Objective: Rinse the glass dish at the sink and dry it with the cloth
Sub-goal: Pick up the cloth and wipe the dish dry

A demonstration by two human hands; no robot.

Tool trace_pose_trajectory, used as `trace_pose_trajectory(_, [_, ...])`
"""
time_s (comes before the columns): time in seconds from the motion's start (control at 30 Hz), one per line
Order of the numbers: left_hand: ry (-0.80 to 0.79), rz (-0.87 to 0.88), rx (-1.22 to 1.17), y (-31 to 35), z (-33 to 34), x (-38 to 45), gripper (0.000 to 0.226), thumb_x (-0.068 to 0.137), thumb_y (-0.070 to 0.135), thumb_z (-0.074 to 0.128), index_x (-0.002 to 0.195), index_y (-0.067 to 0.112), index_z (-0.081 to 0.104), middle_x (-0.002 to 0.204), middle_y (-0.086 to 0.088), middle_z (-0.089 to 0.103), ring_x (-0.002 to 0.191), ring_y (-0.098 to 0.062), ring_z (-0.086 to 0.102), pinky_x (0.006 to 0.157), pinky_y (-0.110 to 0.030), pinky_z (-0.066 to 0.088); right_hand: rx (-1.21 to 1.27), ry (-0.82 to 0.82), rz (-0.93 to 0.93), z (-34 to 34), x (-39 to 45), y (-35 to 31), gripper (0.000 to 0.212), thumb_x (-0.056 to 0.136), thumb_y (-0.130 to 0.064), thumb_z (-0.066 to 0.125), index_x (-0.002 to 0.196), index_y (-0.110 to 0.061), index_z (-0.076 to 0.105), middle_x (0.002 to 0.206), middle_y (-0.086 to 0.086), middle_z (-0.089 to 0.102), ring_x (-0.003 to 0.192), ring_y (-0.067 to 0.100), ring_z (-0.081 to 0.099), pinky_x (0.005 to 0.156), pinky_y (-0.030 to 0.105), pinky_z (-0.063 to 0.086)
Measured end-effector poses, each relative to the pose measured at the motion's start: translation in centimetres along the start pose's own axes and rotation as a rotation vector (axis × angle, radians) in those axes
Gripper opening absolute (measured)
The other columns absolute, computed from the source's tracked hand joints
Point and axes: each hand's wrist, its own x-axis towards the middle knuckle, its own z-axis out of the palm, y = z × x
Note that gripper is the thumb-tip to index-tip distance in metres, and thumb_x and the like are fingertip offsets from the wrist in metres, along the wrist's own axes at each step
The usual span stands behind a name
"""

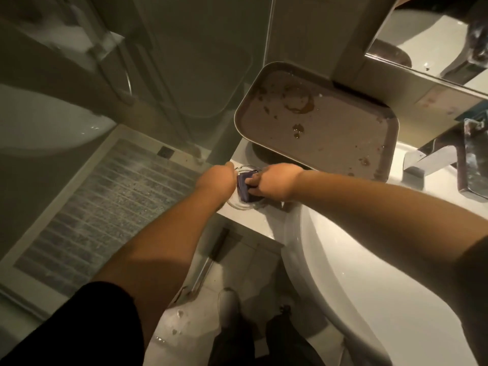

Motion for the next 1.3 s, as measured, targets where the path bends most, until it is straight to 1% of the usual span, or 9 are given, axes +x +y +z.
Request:
trace_pose_trajectory(0.2, [0.010,0.011,0.113,0.5,0.2,-0.2,0.027,0.095,0.005,0.035,0.121,0.002,0.043,0.116,-0.023,0.060,0.106,-0.042,0.059,0.070,-0.041,0.040,0.000,0.067,-0.042,1.2,0.2,-0.1,0.045,0.103,-0.028,0.040,0.146,-0.018,0.042,0.151,0.011,0.042,0.136,0.033,0.041,0.111,0.044,0.035])
trace_pose_trajectory(0.33, [0.037,-0.078,0.018,1.1,0.7,-1.0,0.028,0.094,0.003,0.038,0.122,0.002,0.045,0.117,-0.023,0.062,0.107,-0.041,0.060,0.074,-0.041,0.044,0.220,0.003,0.209,0.7,0.3,-3.1,0.059,0.093,-0.016,0.060,0.147,-0.013,0.038,0.151,0.011,0.036,0.137,0.034,0.038,0.113,0.042,0.034])
trace_pose_trajectory(0.5, [0.040,-0.149,-0.103,1.4,1.6,-2.0,0.027,0.093,0.004,0.044,0.120,0.002,0.047,0.116,-0.022,0.064,0.107,-0.040,0.061,0.079,-0.041,0.048,0.323,0.034,0.430,0.6,0.9,-6.2,0.039,0.091,-0.020,0.062,0.129,-0.013,0.058,0.125,0.011,0.057,0.118,0.028,0.056,0.097,0.036,0.042])
trace_pose_trajectory(0.73, [0.000,-0.186,-0.190,1.5,1.1,-2.1,0.034,0.095,0.021,0.050,0.122,0.000,0.049,0.122,-0.023,0.060,0.112,-0.040,0.058,0.085,-0.044,0.048,0.364,0.015,0.429,-0.4,1.2,-8.2,0.025,0.092,-0.014,0.060,0.117,-0.012,0.064,0.117,0.007,0.066,0.114,0.027,0.059,0.098,0.035,0.040])
trace_pose_trajectory(0.87, [-0.032,-0.212,-0.232,1.5,0.7,-1.8,0.049,0.090,0.040,0.061,0.121,0.003,0.052,0.120,-0.020,0.062,0.110,-0.039,0.060,0.082,-0.041,0.050,0.375,0.107,0.399,-0.4,0.0,-7.9,0.024,0.095,-0.016,0.056,0.117,-0.013,0.065,0.114,0.008,0.067,0.110,0.028,0.060,0.096,0.033,0.040])
trace_pose_trajectory(1.0, [-0.063,-0.177,-0.165,1.1,0.5,-1.5,0.034,0.090,0.014,0.061,0.121,0.002,0.053,0.121,-0.019,0.062,0.111,-0.036,0.060,0.076,-0.035,0.045,0.321,0.249,0.382,0.4,-0.9,-7.8,0.032,0.094,-0.008,0.058,0.124,-0.017,0.059,0.112,0.009,0.067,0.099,0.029,0.064,0.085,0.034,0.047])
trace_pose_trajectory(1.1, [-0.085,-0.132,-0.112,0.6,0.6,-1.2,0.034,0.089,0.008,0.057,0.122,0.004,0.051,0.125,-0.017,0.060,0.113,-0.035,0.058,0.076,-0.033,0.043,0.416,0.366,0.388,1.1,-0.6,-7.6,0.034,0.096,-0.012,0.055,0.129,-0.022,0.056,0.107,0.007,0.067,0.089,0.030,0.066,0.074,0.034,0.048])
trace_pose_trajectory(1.23, [-0.066,-0.142,-0.157,0.4,0.5,-1.3,0.032,0.092,0.012,0.054,0.123,0.006,0.050,0.123,-0.018,0.060,0.111,-0.037,0.058,0.079,-0.036,0.046,0.648,0.424,0.457,1.3,-0.1,-7.4,0.017,0.097,-0.027,0.055,0.109,-0.023,0.067,0.082,0.003,0.063,0.077,0.027,0.063,0.067,0.030,0.045])
trace_pose_trajectory(1.3, [-0.053,-0.130,-0.166,0.3,0.6,-1.4,0.029,0.095,0.014,0.050,0.123,0.006,0.050,0.122,-0.019,0.060,0.109,-0.038,0.058,0.076,-0.037,0.044,0.792,0.378,0.460,1.2,0.0,-6.9,0.016,0.091,-0.027,0.064,0.104,-0.021,0.070,0.083,0.002,0.065,0.077,0.023,0.060,0.070,0.030,0.047])
